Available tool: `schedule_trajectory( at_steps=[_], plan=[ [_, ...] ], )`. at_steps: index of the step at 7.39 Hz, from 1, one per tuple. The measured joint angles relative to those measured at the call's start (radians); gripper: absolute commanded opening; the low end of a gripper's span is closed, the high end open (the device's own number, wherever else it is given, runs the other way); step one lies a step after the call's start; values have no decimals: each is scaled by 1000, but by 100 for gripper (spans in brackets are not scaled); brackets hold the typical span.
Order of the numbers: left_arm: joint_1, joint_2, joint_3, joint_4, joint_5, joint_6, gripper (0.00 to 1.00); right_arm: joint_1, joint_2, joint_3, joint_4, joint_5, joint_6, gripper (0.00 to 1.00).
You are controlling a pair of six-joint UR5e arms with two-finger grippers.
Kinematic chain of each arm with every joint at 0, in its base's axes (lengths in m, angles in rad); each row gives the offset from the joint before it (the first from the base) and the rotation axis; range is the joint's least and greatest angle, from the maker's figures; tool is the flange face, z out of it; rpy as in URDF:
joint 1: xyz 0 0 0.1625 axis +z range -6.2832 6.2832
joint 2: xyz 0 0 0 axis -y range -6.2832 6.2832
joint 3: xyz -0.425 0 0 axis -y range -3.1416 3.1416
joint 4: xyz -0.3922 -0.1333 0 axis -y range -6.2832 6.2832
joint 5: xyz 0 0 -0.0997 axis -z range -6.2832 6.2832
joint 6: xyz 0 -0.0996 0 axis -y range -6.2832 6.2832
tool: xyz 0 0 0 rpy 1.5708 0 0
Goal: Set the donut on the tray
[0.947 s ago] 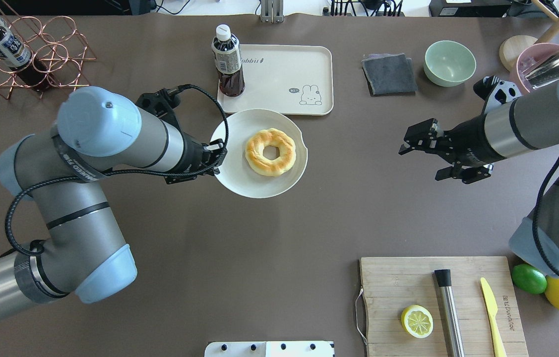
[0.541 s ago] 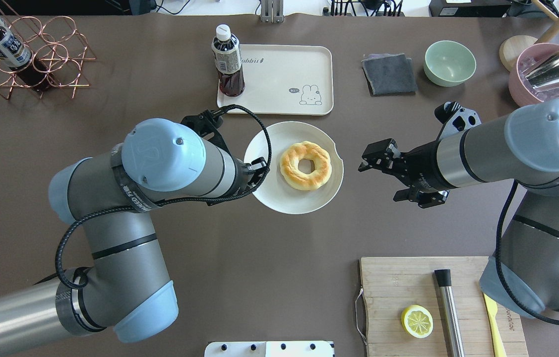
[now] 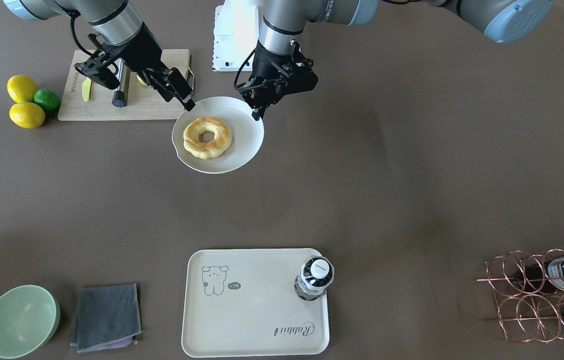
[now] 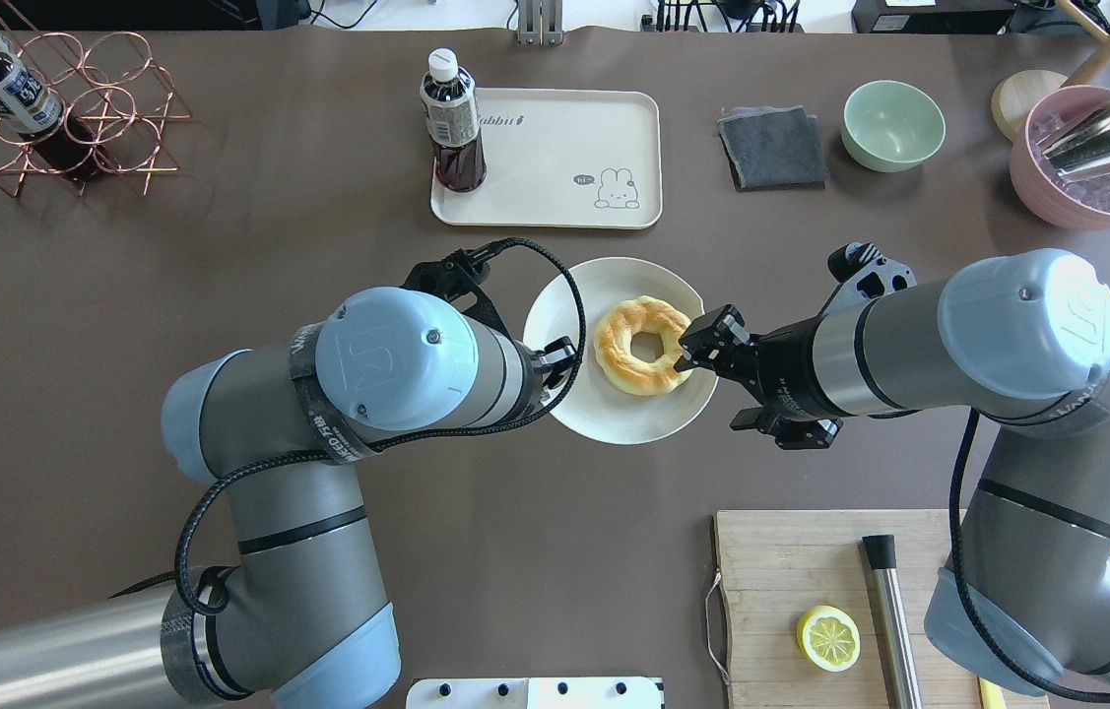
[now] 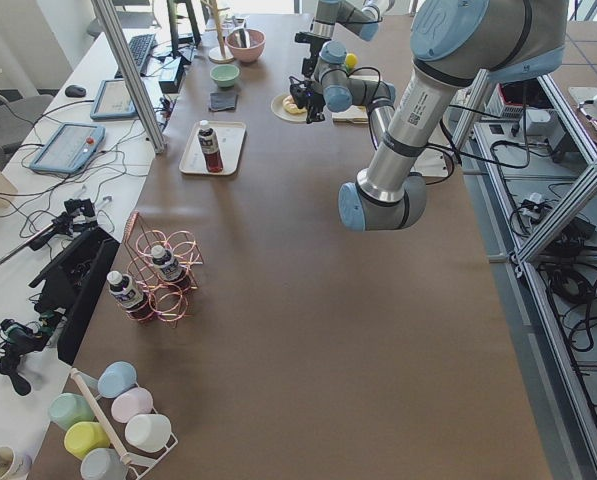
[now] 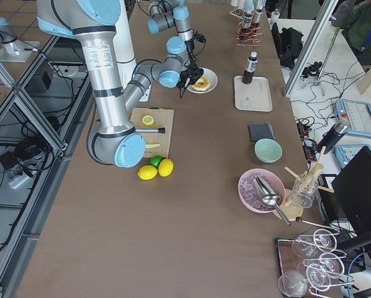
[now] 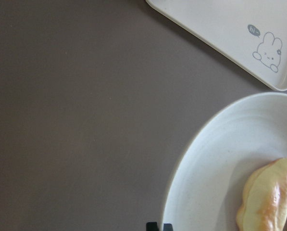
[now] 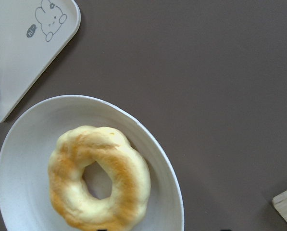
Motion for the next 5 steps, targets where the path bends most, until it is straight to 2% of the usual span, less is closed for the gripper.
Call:
schedule_trajectory(
  at_steps=[2,3,5],
  plan=[
    [3,-2,0,0,5,-2,0,-28,6,3,-44,-29,25,55],
    [3,-2,0,0,6,-2,0,-37,8,5,-62,-42,36,51],
    [4,-1,-1,-1,7,-2,0,-53,18,-1,-73,-66,75,48]
  ],
)
